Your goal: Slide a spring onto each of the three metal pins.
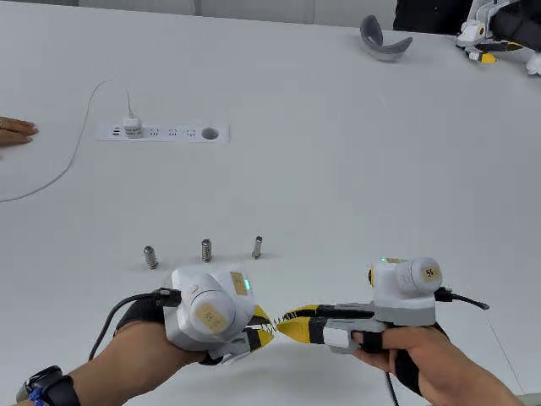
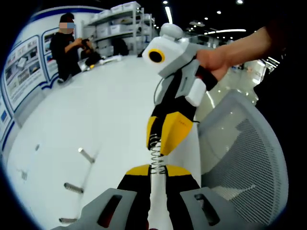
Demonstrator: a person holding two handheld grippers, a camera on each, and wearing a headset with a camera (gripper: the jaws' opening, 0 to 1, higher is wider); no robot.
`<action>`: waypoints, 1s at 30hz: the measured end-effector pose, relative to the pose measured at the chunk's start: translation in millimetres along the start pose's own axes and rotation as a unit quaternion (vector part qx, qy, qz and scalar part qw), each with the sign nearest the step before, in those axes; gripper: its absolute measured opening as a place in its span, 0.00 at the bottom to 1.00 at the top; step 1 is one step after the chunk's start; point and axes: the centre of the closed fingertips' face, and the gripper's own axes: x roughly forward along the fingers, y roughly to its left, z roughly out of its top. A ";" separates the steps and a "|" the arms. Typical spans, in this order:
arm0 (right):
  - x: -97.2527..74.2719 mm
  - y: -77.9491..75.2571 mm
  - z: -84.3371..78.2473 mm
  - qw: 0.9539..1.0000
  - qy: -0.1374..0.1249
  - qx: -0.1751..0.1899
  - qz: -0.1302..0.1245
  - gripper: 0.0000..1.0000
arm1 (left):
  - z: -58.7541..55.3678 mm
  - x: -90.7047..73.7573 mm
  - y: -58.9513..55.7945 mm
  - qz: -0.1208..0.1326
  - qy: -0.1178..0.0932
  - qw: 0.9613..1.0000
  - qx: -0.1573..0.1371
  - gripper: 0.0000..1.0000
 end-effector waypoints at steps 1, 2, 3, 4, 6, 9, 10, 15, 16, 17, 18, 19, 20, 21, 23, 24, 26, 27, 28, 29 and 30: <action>-0.5 0.6 0.6 1.000 0.001 -0.002 0.000 0.18 | -0.1 0.5 0.2 0.000 0.000 1.000 0.001 0.10; -1.1 1.5 1.2 1.000 0.002 -0.004 0.000 0.18 | 0.4 1.2 0.5 -0.001 0.000 1.000 0.002 0.10; -1.6 1.6 1.1 1.000 0.005 -0.007 -0.001 0.18 | 0.8 1.6 0.7 -0.002 -0.001 1.000 0.002 0.10; -2.0 1.7 0.9 1.000 0.007 -0.010 -0.002 0.17 | 1.2 2.0 0.9 -0.002 -0.001 1.000 0.002 0.10; -3.5 3.2 1.0 1.000 0.013 -0.016 -0.001 0.17 | 2.8 3.1 1.0 -0.005 -0.003 1.000 0.006 0.10; -5.7 5.0 1.6 0.999 0.024 -0.031 -0.001 0.17 | 6.3 3.6 -0.5 -0.010 -0.010 1.000 0.005 0.10; -6.4 5.2 1.9 0.999 0.029 -0.039 -0.002 0.17 | 7.7 4.1 -0.9 -0.012 -0.013 1.000 0.004 0.10; -10.2 5.8 0.5 0.994 0.069 -0.090 -0.007 0.15 | 12.8 5.5 -4.0 -0.022 -0.023 1.000 0.003 0.10; -10.9 5.3 1.4 0.992 0.073 -0.099 -0.009 0.15 | 14.1 5.8 -4.7 -0.022 -0.026 0.999 0.002 0.10; -11.6 7.5 1.8 0.991 0.079 -0.106 -0.004 0.15 | 15.3 6.1 -5.7 -0.024 -0.028 0.999 0.001 0.10; -13.4 8.9 1.9 0.989 0.090 -0.119 -0.002 0.14 | 17.4 6.5 -7.3 -0.027 -0.032 0.999 0.003 0.10; -14.6 9.4 2.3 0.987 0.098 -0.129 -0.003 0.14 | 19.4 6.8 -8.7 -0.030 -0.036 0.999 0.003 0.10; -15.9 9.8 2.8 0.984 0.108 -0.142 -0.003 0.14 | 22.1 7.0 -10.0 -0.033 -0.040 0.999 0.003 0.10; -16.9 11.3 2.1 0.981 0.118 -0.152 0.001 0.14 | 23.5 7.1 -10.6 -0.035 -0.043 0.998 0.004 0.10; -19.1 11.8 1.7 0.974 0.140 -0.179 0.001 0.14 | 26.4 7.6 -12.2 -0.040 -0.047 0.998 0.006 0.10; -19.8 12.1 1.3 0.970 0.150 -0.194 0.001 0.14 | 27.2 7.8 -12.4 -0.041 -0.047 0.998 0.006 0.10; -21.5 14.7 -0.7 0.960 0.173 -0.222 0.005 0.14 | 29.3 8.5 -13.2 -0.045 -0.051 0.998 0.005 0.10; -22.2 15.3 -1.9 0.954 0.184 -0.236 0.007 0.13 | 30.8 8.0 -14.0 -0.047 -0.054 0.997 0.006 0.09; -22.8 15.6 -3.0 0.950 0.192 -0.246 0.010 0.13 | 31.7 7.7 -14.3 -0.049 -0.056 0.997 0.006 0.09; -23.3 15.9 -4.0 0.947 0.200 -0.252 0.011 0.13 | 32.5 7.3 -14.7 -0.050 -0.058 0.997 0.006 0.09; -23.0 16.6 -4.4 0.943 0.206 -0.260 0.013 0.13 | 33.5 6.6 -15.1 -0.051 -0.060 0.997 0.006 0.09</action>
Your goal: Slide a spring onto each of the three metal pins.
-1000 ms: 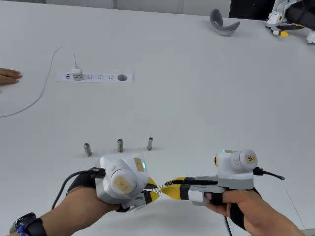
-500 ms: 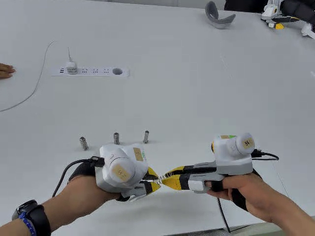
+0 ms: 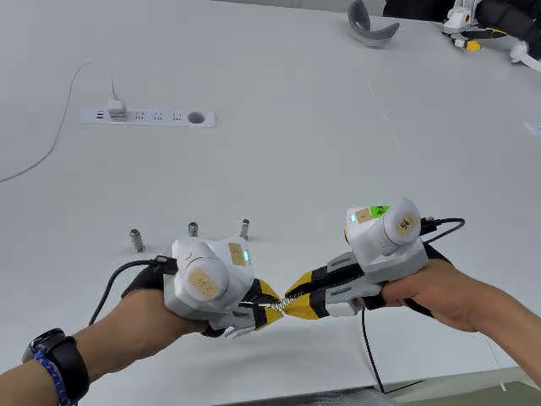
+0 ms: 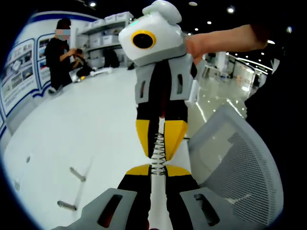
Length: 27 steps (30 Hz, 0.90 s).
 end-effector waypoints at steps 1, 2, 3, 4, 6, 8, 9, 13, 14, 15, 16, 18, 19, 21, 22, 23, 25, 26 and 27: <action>0.3 0.8 1.2 1.000 0.000 -0.004 0.001 0.13 | 0.8 -0.6 -0.4 -0.001 -0.002 1.000 0.001 0.09; 0.6 2.0 2.4 1.000 0.001 -0.007 0.004 0.13 | 2.5 -1.5 -1.1 -0.002 -0.007 1.000 0.001 0.09; 0.8 2.5 3.0 1.000 0.001 -0.009 0.006 0.13 | 3.7 -2.5 -1.5 -0.003 -0.010 1.000 -0.001 0.09; 1.0 2.5 3.5 1.000 0.001 -0.012 0.007 0.13 | 4.9 -3.3 -1.7 -0.004 -0.014 1.000 -0.004 0.09; 1.4 3.4 4.6 1.000 0.003 -0.023 0.010 0.13 | 5.0 -4.3 -2.0 -0.005 -0.016 1.000 -0.003 0.09; 1.6 4.1 5.6 0.999 0.003 -0.030 0.013 0.13 | 5.0 -6.3 -1.6 -0.006 -0.021 1.000 -0.004 0.09; 1.6 4.7 5.9 0.999 0.003 -0.032 0.015 0.13 | 5.2 -7.3 -1.9 -0.007 -0.024 1.000 -0.005 0.09; 2.1 8.0 6.1 0.999 0.008 -0.041 0.022 0.12 | 4.5 -8.7 -4.0 -0.011 -0.033 0.999 -0.011 0.10; 3.0 8.8 5.7 0.999 0.012 -0.042 0.024 0.12 | 3.9 -8.3 -5.0 -0.012 -0.035 0.999 -0.011 0.10; 3.8 9.1 5.0 0.999 0.015 -0.042 0.024 0.12 | 3.3 -7.9 -5.6 -0.012 -0.035 0.999 -0.012 0.10; 5.0 9.2 4.5 0.999 0.018 -0.040 0.024 0.12 | 2.5 -7.4 -6.3 -0.012 -0.035 0.999 -0.013 0.10; 7.0 9.3 3.4 0.999 0.023 -0.039 0.022 0.12 | -0.3 -6.0 -6.6 -0.009 -0.037 0.999 -0.018 0.10; 7.7 9.4 2.9 0.999 0.025 -0.037 0.022 0.12 | -1.7 -5.3 -6.7 -0.010 -0.037 0.999 -0.022 0.10; 9.5 9.5 1.8 0.999 0.026 -0.029 0.021 0.12 | -4.0 -5.0 -7.3 -0.006 -0.034 0.999 -0.025 0.11; 10.1 9.3 1.4 0.999 0.025 -0.026 0.020 0.12 | -5.8 -5.1 -7.3 -0.004 -0.033 0.999 -0.026 0.11; 10.6 9.8 1.2 0.999 0.025 -0.024 0.022 0.12 | -7.1 -5.2 -7.1 -0.003 -0.032 0.999 -0.027 0.11; 11.5 9.5 1.0 0.999 0.025 -0.021 0.020 0.12 | -10.6 -6.8 -7.6 0.000 -0.031 0.999 -0.030 0.11; 11.8 9.7 1.4 0.999 0.024 -0.020 0.020 0.12 | -12.0 -7.4 -7.6 0.000 -0.030 0.999 -0.031 0.11; 12.4 10.1 1.8 0.999 0.024 -0.018 0.020 0.12 | -14.9 -8.1 -7.3 0.001 -0.028 0.999 -0.033 0.11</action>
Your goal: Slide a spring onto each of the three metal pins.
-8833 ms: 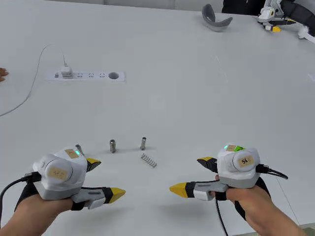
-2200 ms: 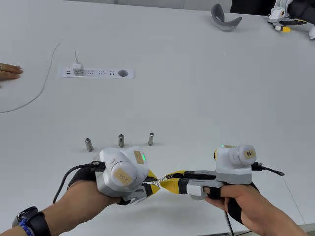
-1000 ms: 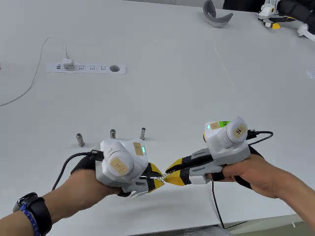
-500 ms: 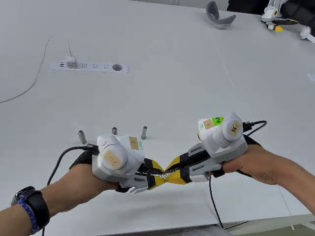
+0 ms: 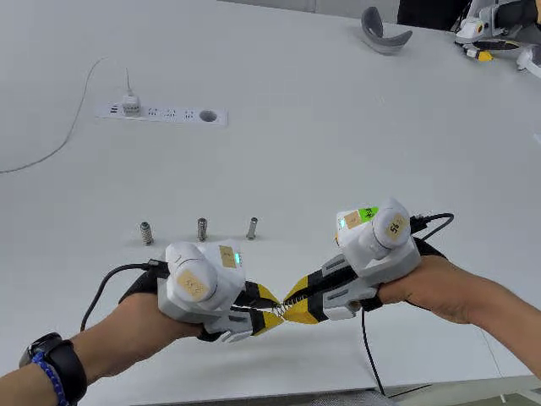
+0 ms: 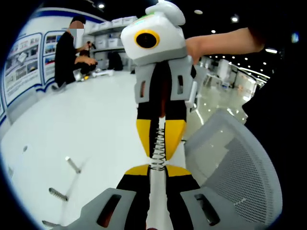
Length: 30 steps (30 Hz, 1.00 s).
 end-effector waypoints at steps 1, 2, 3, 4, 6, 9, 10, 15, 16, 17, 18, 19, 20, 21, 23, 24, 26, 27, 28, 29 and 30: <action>0.3 0.1 0.3 1.000 0.000 0.001 0.000 0.12 | -1.6 -0.6 0.2 0.001 0.001 1.000 0.000 0.11; 0.6 -0.2 0.4 1.000 0.001 0.001 0.000 0.12 | -2.8 -1.5 0.5 0.002 0.002 1.000 -0.001 0.12; 1.0 -1.1 0.3 1.000 0.002 0.003 -0.002 0.12 | -4.9 -2.5 1.0 0.003 0.004 1.000 -0.003 0.12; 1.1 -1.9 0.3 1.000 0.002 0.003 -0.002 0.12 | -6.5 -3.3 1.6 0.005 0.005 1.000 -0.004 0.13; 1.8 -4.2 0.0 1.000 0.003 0.006 -0.005 0.12 | -9.3 -5.9 3.8 0.010 0.005 1.000 -0.010 0.14; 2.6 -8.0 0.8 1.000 0.003 0.006 -0.013 0.12 | -13.2 -9.9 9.0 0.021 0.001 0.999 -0.027 0.16; 2.9 -9.6 0.9 1.000 0.003 0.006 -0.015 0.12 | -14.8 -11.2 10.8 0.025 0.001 0.999 -0.029 0.17; 3.0 -18.0 -1.0 1.000 0.007 0.010 -0.027 0.12 | -26.2 -21.2 22.4 0.052 0.001 0.997 -0.052 0.19; 2.7 -19.4 -1.1 1.000 0.007 0.011 -0.028 0.12 | -28.4 -23.7 26.5 0.063 0.000 0.996 -0.057 0.20; 2.4 -20.7 -1.2 0.999 0.007 0.013 -0.031 0.12 | -30.4 -25.8 29.6 0.071 0.000 0.996 -0.061 0.20; 2.0 -23.2 -1.6 0.999 0.006 0.014 -0.034 0.12 | -32.8 -29.4 33.4 0.079 -0.003 0.994 -0.071 0.20; 1.9 -25.2 -2.0 0.999 0.006 0.016 -0.037 0.12 | -34.2 -31.5 35.2 0.082 -0.005 0.994 -0.077 0.20; 1.6 -26.7 -2.3 0.999 0.006 0.017 -0.038 0.12 | -36.0 -33.5 37.1 0.086 -0.006 0.993 -0.081 0.21; 1.4 -28.4 -2.8 0.999 0.006 0.021 -0.037 0.12 | -39.1 -36.5 40.6 0.095 -0.005 0.992 -0.084 0.21; 1.3 -31.0 -3.5 0.999 0.006 0.029 -0.039 0.12 | -42.7 -41.5 45.6 0.108 -0.007 0.990 -0.094 0.22; 1.2 -32.2 -3.4 0.999 0.005 0.029 -0.041 0.12 | -43.8 -43.8 48.0 0.115 -0.009 0.989 -0.098 0.23; 1.2 -35.6 -3.6 0.998 0.005 0.031 -0.045 0.12 | -46.8 -48.5 52.1 0.125 -0.011 0.987 -0.105 0.22; 1.4 -37.6 -3.8 0.998 0.006 0.032 -0.048 0.12 | -48.0 -50.4 54.0 0.130 -0.012 0.986 -0.107 0.23; 1.6 -39.9 -4.1 0.998 0.007 0.033 -0.050 0.12 | -49.9 -53.4 57.0 0.138 -0.011 0.984 -0.110 0.23; 1.6 -41.2 -4.2 0.998 0.008 0.033 -0.051 0.12 | -51.1 -55.2 59.1 0.143 -0.012 0.983 -0.113 0.24; 1.5 -42.7 -4.1 0.998 0.008 0.033 -0.052 0.12 | -52.2 -57.1 61.5 0.148 -0.014 0.982 -0.119 0.24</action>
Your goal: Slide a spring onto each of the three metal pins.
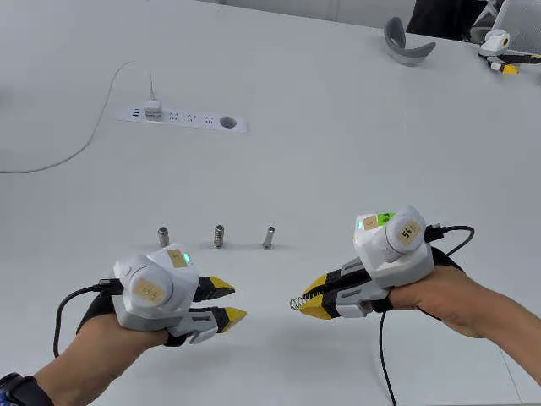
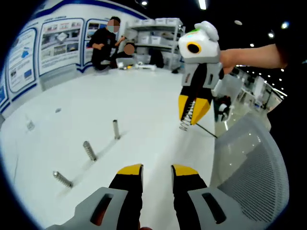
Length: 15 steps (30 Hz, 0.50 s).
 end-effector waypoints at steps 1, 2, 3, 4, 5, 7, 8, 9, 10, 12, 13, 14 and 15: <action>0.4 -2.9 0.2 1.000 0.000 0.001 -0.002 0.12 | -0.4 -1.5 3.6 0.006 -0.003 1.000 -0.005 0.24; 0.5 -4.8 0.4 1.000 0.001 0.002 -0.003 0.12 | -1.3 -2.5 5.5 0.009 -0.002 1.000 -0.006 0.24; 0.2 -6.0 1.2 1.000 0.002 0.002 -0.005 0.12 | -2.1 -3.7 8.0 0.013 -0.002 1.000 -0.008 0.25; 0.1 -7.5 1.4 1.000 0.003 0.002 -0.007 0.12 | -2.4 -4.6 10.1 0.016 -0.003 1.000 -0.010 0.25; 0.1 -9.7 1.4 1.000 0.004 0.002 -0.009 0.12 | -2.7 -5.9 13.0 0.021 -0.004 1.000 -0.013 0.25; 0.6 -13.0 1.0 1.000 0.007 0.002 -0.011 0.12 | -4.1 -7.1 16.4 0.028 -0.003 0.999 -0.016 0.28; 1.1 -15.3 0.0 1.000 0.010 0.003 -0.011 0.12 | -5.4 -8.0 18.7 0.031 -0.002 0.999 -0.017 0.29; 1.8 -16.9 -0.9 1.000 0.012 0.003 -0.011 0.12 | -5.9 -8.7 20.2 0.033 -0.002 0.999 -0.019 0.30; 2.4 -18.7 -2.2 1.000 0.016 0.002 -0.012 0.12 | -5.9 -9.7 21.8 0.036 -0.003 0.999 -0.021 0.31; 3.0 -23.0 -4.3 1.000 0.025 -0.001 -0.016 0.12 | -6.7 -11.1 24.9 0.041 -0.004 0.999 -0.025 0.31; 3.0 -25.3 -4.2 0.999 0.027 -0.001 -0.017 0.12 | -7.6 -11.7 26.3 0.043 -0.003 0.999 -0.026 0.32; 2.6 -28.5 -3.3 0.999 0.029 -0.002 -0.020 0.12 | -9.5 -12.5 28.8 0.047 -0.002 0.999 -0.027 0.32; 2.3 -30.7 -2.3 0.999 0.030 -0.002 -0.021 0.12 | -11.0 -13.4 30.7 0.049 0.000 0.998 -0.028 0.33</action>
